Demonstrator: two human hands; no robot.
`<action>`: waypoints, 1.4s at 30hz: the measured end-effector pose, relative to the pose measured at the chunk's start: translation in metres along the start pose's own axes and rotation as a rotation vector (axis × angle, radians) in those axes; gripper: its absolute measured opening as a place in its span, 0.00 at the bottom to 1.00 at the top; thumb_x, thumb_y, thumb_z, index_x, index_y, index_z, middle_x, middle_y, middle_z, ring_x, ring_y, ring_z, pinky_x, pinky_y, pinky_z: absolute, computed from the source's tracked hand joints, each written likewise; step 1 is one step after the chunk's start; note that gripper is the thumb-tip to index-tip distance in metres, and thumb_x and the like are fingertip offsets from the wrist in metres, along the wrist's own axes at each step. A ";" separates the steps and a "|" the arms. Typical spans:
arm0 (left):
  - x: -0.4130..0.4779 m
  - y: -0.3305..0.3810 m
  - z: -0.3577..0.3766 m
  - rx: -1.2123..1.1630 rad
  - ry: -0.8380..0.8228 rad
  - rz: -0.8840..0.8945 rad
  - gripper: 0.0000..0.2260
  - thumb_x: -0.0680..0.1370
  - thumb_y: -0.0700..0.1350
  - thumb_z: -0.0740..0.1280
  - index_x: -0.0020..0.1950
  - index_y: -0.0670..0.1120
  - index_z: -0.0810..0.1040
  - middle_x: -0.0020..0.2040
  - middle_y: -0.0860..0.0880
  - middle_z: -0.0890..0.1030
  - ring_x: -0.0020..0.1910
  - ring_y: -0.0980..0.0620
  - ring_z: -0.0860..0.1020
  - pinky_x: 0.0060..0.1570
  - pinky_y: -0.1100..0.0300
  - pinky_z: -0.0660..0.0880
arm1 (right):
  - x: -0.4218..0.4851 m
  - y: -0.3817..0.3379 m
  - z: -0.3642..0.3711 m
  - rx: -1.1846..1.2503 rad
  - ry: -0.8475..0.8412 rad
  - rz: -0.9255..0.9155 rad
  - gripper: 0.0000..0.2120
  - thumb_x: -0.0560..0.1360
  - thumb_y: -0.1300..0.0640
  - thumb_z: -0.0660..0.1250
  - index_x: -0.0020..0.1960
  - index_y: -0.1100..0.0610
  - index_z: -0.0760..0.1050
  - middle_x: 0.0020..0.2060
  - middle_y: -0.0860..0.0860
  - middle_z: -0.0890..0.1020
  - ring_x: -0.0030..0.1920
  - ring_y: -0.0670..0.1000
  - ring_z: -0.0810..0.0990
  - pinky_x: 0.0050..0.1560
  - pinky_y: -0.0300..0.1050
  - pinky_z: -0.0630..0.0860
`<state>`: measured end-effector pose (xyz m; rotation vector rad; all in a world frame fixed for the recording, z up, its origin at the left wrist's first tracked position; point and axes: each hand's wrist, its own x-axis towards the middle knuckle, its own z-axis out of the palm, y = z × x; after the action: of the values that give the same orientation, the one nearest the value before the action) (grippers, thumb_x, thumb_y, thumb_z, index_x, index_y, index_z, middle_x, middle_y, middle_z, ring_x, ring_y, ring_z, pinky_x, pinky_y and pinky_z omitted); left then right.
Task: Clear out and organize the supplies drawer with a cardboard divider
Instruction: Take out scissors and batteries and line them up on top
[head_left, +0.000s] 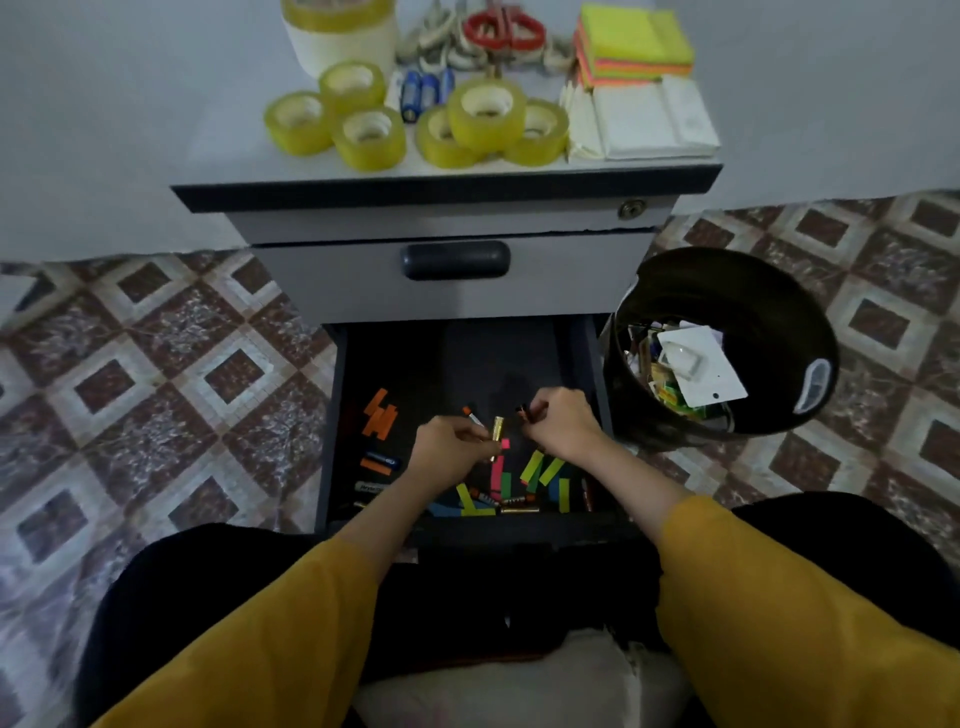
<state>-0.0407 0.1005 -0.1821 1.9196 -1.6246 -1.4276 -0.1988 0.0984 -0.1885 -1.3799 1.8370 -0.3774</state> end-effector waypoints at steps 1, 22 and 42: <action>-0.007 0.006 -0.005 -0.067 -0.021 -0.007 0.05 0.71 0.42 0.74 0.44 0.44 0.80 0.37 0.52 0.79 0.36 0.59 0.78 0.38 0.69 0.74 | -0.006 -0.006 -0.006 0.022 0.011 -0.011 0.03 0.69 0.65 0.70 0.41 0.59 0.78 0.40 0.56 0.81 0.41 0.55 0.80 0.40 0.49 0.79; -0.074 0.124 -0.097 -0.441 -0.008 0.302 0.06 0.72 0.31 0.69 0.40 0.40 0.75 0.36 0.44 0.77 0.28 0.57 0.80 0.31 0.68 0.77 | -0.078 -0.127 -0.136 0.331 0.160 -0.327 0.07 0.69 0.67 0.71 0.38 0.59 0.75 0.31 0.55 0.78 0.29 0.48 0.78 0.30 0.38 0.77; -0.025 0.225 -0.201 -0.383 0.246 0.479 0.15 0.72 0.32 0.70 0.56 0.45 0.76 0.39 0.40 0.81 0.30 0.53 0.80 0.34 0.65 0.79 | 0.022 -0.206 -0.220 0.216 0.365 -0.313 0.11 0.66 0.65 0.74 0.45 0.57 0.76 0.48 0.56 0.78 0.44 0.54 0.78 0.32 0.38 0.68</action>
<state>-0.0182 -0.0328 0.0883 1.3201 -1.4385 -1.1493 -0.2244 -0.0435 0.0766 -1.5203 1.7928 -1.0164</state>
